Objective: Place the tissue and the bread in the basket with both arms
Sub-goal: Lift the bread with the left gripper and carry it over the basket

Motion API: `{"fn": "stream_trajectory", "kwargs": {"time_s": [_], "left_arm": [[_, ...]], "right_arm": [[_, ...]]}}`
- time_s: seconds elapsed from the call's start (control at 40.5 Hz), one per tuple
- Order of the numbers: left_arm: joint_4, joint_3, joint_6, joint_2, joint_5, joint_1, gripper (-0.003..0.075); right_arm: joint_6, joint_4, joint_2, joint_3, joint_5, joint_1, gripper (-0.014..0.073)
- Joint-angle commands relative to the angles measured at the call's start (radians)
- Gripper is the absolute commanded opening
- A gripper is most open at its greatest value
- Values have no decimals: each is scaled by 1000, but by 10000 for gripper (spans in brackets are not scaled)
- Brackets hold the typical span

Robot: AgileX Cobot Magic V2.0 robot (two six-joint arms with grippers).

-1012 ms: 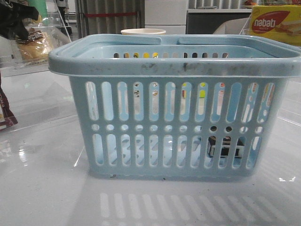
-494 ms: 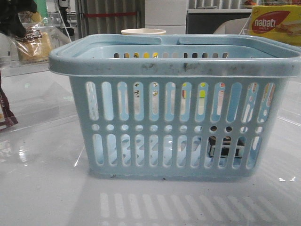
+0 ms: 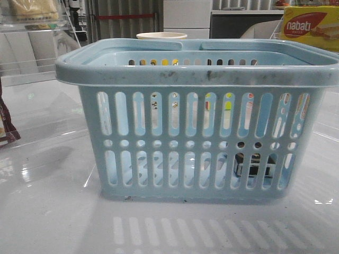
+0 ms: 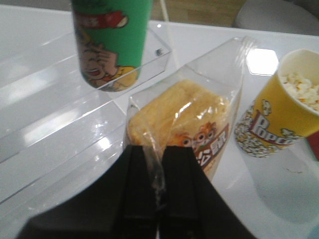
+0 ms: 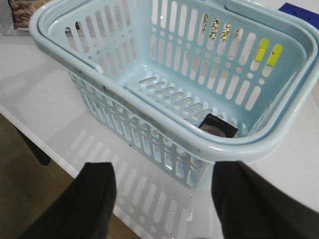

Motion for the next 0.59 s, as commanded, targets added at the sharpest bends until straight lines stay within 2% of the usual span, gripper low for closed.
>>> {"fn": "stream_trajectory", "kwargs": {"time_s": [0.0,0.346,0.568], "left_arm": [[-30,-39,48,-98,-52,-53,92],[-30,-39,166,-167,93,-319,92],[-27,-37,201,-149,108,-457,92]], "right_arm": [[-11,6,-2,-28,-70,-1,518],[-11,6,-2,-28,-70,-1,518],[-11,6,-2,-28,-70,-1,518]]}}
